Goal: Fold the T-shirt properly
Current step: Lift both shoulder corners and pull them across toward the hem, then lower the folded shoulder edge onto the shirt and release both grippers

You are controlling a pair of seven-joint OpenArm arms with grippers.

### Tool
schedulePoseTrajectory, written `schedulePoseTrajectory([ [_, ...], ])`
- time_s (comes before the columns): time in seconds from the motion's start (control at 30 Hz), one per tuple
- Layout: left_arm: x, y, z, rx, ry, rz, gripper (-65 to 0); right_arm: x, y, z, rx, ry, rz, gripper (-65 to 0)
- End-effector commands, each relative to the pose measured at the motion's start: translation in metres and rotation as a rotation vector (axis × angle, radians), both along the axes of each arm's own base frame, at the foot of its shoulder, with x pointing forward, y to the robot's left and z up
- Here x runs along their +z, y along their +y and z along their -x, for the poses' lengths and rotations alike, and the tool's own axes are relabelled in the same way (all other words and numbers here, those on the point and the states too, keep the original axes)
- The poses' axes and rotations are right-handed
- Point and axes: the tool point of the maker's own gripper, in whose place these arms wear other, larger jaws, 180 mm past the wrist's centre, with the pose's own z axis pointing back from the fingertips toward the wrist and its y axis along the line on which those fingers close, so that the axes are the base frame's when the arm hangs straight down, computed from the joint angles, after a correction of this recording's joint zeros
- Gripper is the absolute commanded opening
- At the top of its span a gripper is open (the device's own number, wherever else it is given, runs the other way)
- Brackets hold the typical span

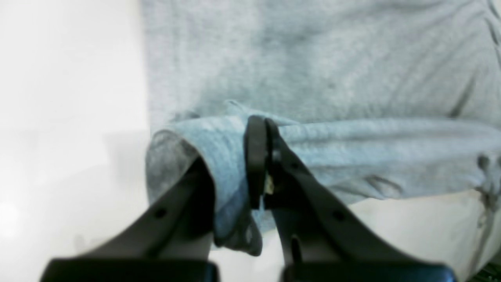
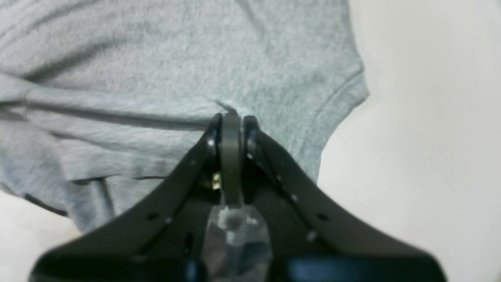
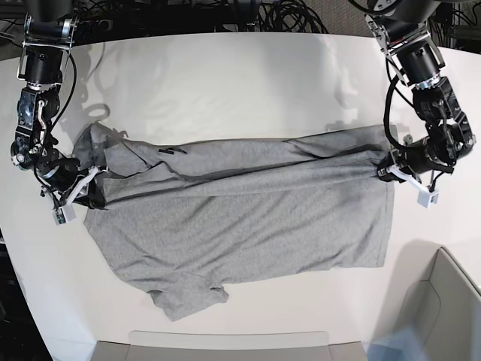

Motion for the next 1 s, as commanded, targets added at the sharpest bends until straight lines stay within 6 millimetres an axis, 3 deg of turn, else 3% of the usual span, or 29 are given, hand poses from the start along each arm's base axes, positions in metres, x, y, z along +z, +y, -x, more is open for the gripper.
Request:
schedulePoseTrajectory([
  [0.0, 0.017, 0.013, -0.013, 0.017, -0.065, -0.036, -65.0, 0.024, -0.009, -0.017, -0.012, -0.084, 0.008, -65.0],
  [0.2, 0.002, 0.015, -0.016, 0.057, -0.065, -0.006, -65.0, 0.011, -0.016, -0.03, -0.039, -0.08, 0.035, -65.0],
  [0.43, -0.005, -0.008, -0.024, -0.018, -0.063, -0.027, -65.0, 0.014, -0.019, -0.042, -0.057, -0.103, 0.023, -65.0],
  [0.5, -0.006, -0.006, -0.022, 0.003, -0.053, -0.025, -58.4, 0.012, -0.02, -0.042, -0.062, -0.096, 0.019, -64.9],
  [0.67, -0.014, 0.007, -0.015, 0.181, 0.047, 0.008, -42.9, 0.013, -0.02, -0.042, -0.062, -0.099, 0.018, -40.1],
  [0.8, 0.001, 0.0, -0.022, 0.135, 0.007, -0.019, -42.0, 0.013, -0.021, -0.042, -0.063, -0.101, 0.019, -38.3],
  [0.97, 0.003, -0.002, -0.023, 0.134, 0.001, -0.017, -41.9, 0.013, -0.019, -0.042, -0.063, -0.103, 0.01, -38.3],
])
